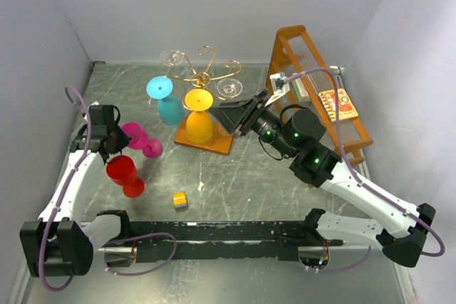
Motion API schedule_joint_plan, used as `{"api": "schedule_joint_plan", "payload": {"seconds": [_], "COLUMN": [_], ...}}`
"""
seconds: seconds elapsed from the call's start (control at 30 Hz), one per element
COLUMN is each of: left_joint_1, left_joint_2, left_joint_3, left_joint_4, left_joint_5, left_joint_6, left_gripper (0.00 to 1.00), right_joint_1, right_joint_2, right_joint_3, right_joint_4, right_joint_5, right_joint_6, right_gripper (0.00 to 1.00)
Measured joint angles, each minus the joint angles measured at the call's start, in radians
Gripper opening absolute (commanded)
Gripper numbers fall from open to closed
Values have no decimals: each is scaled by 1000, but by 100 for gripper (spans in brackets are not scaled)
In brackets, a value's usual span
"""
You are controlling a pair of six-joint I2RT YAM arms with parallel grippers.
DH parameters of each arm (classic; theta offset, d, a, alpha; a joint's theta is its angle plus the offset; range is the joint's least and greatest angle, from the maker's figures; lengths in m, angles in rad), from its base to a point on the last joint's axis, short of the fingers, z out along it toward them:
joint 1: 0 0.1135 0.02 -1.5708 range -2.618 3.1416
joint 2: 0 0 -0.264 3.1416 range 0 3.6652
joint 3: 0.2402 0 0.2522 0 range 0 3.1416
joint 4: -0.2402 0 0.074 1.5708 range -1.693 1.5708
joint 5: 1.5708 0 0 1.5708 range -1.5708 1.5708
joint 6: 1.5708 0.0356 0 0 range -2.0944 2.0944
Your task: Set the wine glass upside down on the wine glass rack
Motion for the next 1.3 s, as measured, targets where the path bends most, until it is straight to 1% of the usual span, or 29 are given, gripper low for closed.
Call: {"api": "schedule_joint_plan", "payload": {"seconds": [0.3, 0.4, 0.57, 0.6, 0.7, 0.83, 0.9, 1.1, 1.23, 1.3], "left_joint_1": [0, 0, 0, 0, 1, 1, 1, 1, 1, 1], "left_joint_2": [-38, -89, -230, -258, -356, -469, -513, -607, -661, -693], "left_joint_3": [47, 78, 143, 155, 189, 233, 265, 329, 328, 315], "left_joint_4": [-44, -73, -127, -137, -158, -161, -159, -129, -81, -34], "left_joint_5": [-24, -43, -72, -76, -87, -87, -89, -88, -68, -50], "left_joint_6": [11, 10, 3, 2, -4, -4, -5, -18, -23, -27], "left_gripper": [7, 7, 7, 7, 7, 7, 7, 7, 7, 7], "right_joint_1": [0, 0, 0, 0, 0, 10, 27, 140, 164, 175], "right_joint_2": [-3, -3, 18, 32, 84, 187, 223, 299, 354, 403], "right_joint_3": [0, 0, 11, 20, 58, 167, 211, 275, 309, 365], "right_joint_4": [0, 0, 3, 3, 1, -29, -33, -13, 1, 1], "right_joint_5": [-4, -12, -43, -55, -91, -161, -169, -137, -75, -41], "right_joint_6": [6, 14, 46, 54, 74, 78, 71, 68, 106, 133], "right_gripper": [55, 54, 54, 54, 58, 59, 60, 60, 60, 60]}}
